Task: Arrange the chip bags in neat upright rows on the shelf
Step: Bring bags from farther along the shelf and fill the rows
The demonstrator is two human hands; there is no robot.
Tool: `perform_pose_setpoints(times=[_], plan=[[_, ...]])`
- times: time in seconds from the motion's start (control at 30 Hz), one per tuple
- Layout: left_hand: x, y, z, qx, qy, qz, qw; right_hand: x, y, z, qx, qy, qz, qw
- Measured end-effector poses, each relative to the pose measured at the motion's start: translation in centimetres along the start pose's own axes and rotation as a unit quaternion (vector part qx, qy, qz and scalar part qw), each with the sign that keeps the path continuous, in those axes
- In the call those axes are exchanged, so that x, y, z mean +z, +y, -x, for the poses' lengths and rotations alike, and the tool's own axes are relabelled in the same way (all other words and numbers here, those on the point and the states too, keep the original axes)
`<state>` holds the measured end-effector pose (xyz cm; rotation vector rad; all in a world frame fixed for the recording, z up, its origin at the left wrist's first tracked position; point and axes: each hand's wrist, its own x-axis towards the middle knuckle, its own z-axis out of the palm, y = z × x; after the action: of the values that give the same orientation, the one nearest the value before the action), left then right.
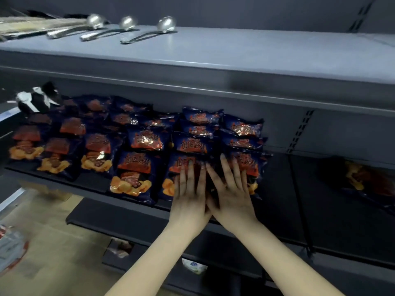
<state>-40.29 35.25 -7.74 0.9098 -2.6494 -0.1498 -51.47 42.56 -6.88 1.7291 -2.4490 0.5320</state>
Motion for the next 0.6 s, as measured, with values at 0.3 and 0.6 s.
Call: perform_pose_setpoints(times=[0.3, 0.6], plan=[[3.6, 10.4, -3.5, 0.094, -0.023, 0.016, 0.995, -4.2, 10.6, 5.8, 0.124, 0.015, 0.037, 0.991], [7.0, 24.7, -6.6, 0.250, -0.023, 0.040, 0.967, -9.6, 21.8, 12.9, 0.253, 0.067, 0.067, 0.963]])
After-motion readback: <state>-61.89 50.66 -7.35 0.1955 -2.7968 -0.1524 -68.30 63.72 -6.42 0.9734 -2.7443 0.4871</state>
